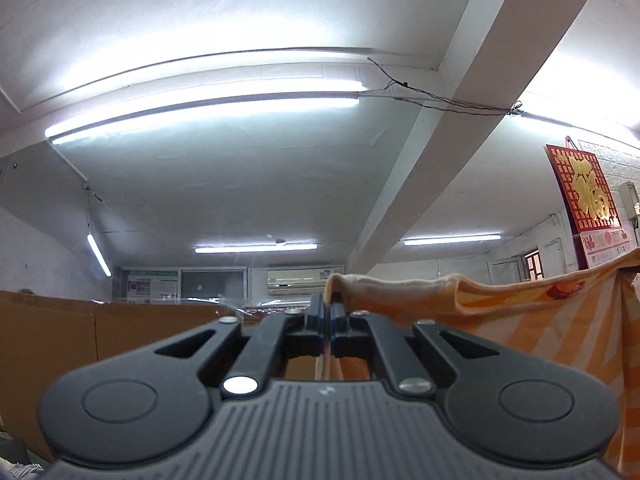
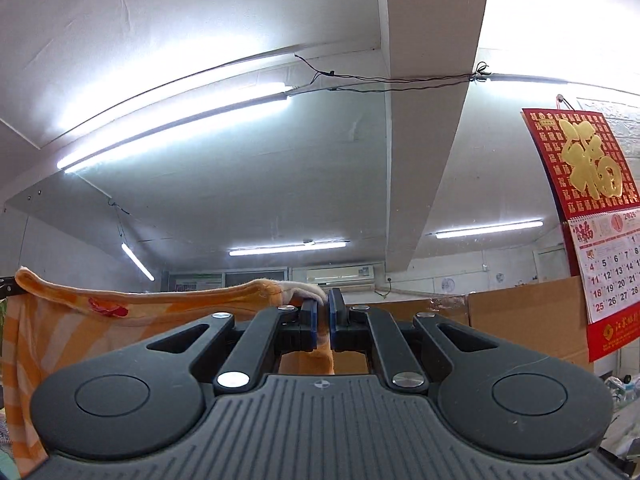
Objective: Fold clothes
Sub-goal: 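Raise the shirt high with both grippers, shaking it out to hang open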
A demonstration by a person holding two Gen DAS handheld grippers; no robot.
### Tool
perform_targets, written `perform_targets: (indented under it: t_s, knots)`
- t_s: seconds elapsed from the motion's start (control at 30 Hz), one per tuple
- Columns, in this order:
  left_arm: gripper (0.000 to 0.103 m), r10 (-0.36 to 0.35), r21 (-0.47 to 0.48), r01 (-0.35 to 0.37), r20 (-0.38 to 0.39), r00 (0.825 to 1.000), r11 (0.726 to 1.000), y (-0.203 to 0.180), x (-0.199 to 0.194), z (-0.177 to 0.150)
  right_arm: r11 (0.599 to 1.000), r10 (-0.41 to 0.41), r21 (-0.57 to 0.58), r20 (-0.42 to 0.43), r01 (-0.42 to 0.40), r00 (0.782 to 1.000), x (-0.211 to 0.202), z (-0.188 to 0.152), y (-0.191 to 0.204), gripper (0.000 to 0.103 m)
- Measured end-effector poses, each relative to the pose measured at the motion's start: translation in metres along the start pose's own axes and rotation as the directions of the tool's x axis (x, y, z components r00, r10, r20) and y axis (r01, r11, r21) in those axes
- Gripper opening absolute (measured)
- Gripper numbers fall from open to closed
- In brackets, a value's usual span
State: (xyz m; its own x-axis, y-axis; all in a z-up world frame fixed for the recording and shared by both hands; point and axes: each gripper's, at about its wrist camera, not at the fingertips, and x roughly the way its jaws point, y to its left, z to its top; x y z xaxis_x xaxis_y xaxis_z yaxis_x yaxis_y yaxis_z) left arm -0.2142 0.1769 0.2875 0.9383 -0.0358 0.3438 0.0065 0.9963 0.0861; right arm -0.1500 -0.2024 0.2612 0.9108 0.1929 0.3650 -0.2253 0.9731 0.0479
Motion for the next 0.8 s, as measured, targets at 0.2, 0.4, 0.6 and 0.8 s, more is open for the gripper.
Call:
perform_targets:
  t_s: [0.2, 0.4, 0.6, 0.8]
  knots:
    - [0.001, 0.008, 0.027, -0.006, -0.091, 0.996, 1.0, -0.015, 0.02, -0.023, 0.999, -0.038, -0.04, -0.021, 0.037, 0.999, 0.003, -0.018, 0.003, 0.005]
    - [0.001, 0.025, 0.048, -0.012, -0.285, 0.958, 0.999, -0.034, 0.077, -0.094, 0.992, -0.114, -0.065, -0.152, 0.105, 0.982, 0.042, -0.073, -0.009, 0.005]
    - [0.001, 0.063, 0.064, -0.038, -0.468, 0.881, 0.997, -0.056, 0.155, -0.186, 0.978, -0.206, -0.096, -0.314, 0.185, 0.927, 0.11, -0.16, -0.026, 0.005]
    - [0.002, 0.117, 0.123, -0.055, -0.59, 0.799, 0.991, -0.082, 0.223, -0.284, 0.953, -0.301, -0.143, -0.487, 0.265, 0.82, 0.179, -0.265, -0.054, 0.005]
